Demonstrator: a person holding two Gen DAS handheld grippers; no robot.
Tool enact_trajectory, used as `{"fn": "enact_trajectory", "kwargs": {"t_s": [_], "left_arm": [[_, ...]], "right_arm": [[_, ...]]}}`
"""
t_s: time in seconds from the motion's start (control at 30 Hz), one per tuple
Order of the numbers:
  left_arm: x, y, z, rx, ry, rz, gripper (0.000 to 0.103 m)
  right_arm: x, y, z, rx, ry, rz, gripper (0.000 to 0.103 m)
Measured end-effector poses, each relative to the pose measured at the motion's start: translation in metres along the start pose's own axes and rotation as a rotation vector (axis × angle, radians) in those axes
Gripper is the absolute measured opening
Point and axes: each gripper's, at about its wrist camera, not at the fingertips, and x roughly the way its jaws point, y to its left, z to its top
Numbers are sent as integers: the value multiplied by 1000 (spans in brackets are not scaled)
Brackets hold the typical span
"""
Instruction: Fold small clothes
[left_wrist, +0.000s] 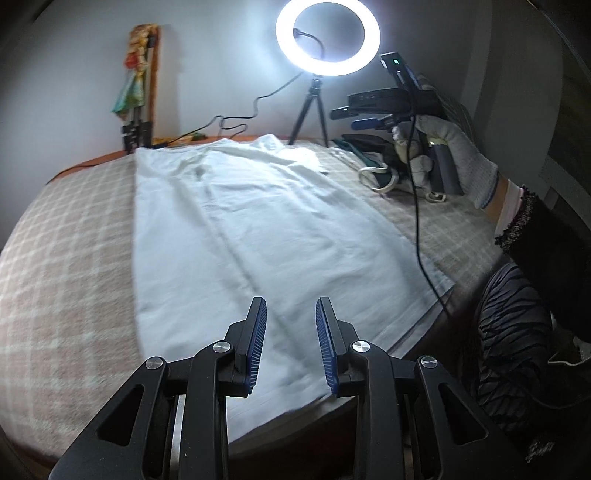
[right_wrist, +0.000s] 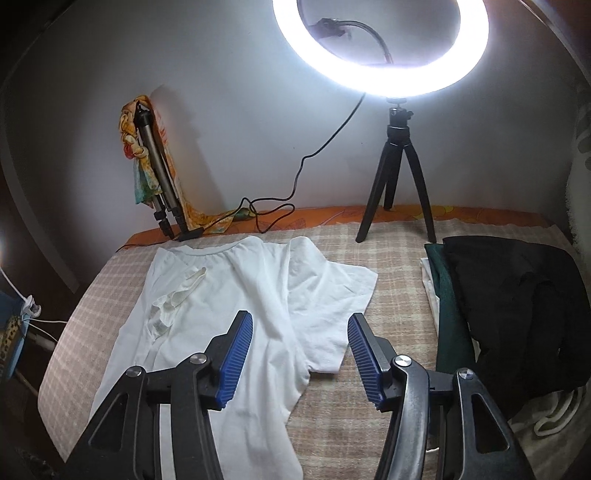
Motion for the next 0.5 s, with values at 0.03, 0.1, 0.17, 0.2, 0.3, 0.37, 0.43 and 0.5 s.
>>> {"fn": "enact_trajectory", "kwargs": {"t_s": [0.03, 0.1, 0.17, 0.2, 0.3, 0.37, 0.43, 0.5], "left_arm": [[6, -10, 4, 22, 4, -15, 26], [16, -25, 11, 54, 10, -36, 26], [27, -45, 19, 95, 13, -67, 27], [33, -56, 22, 121, 15, -82, 29], [46, -82, 26, 195, 13, -114, 39], [55, -100, 25, 256, 24, -127, 39], [65, -114, 24, 303, 40, -143, 39], [72, -124, 22, 335, 56, -152, 39]], "right_arm": [[0, -8, 0, 14, 2, 17, 57], [1, -19, 0, 36, 6, 44, 58], [2, -29, 2, 53, 17, 86, 61], [3, -34, 3, 60, 23, 107, 61], [0, -51, 11, 91, 25, 166, 65], [-2, -62, 17, 108, 34, 205, 69], [-9, -71, 24, 106, 22, 215, 69], [-15, -81, 30, 111, 9, 228, 70]]}}
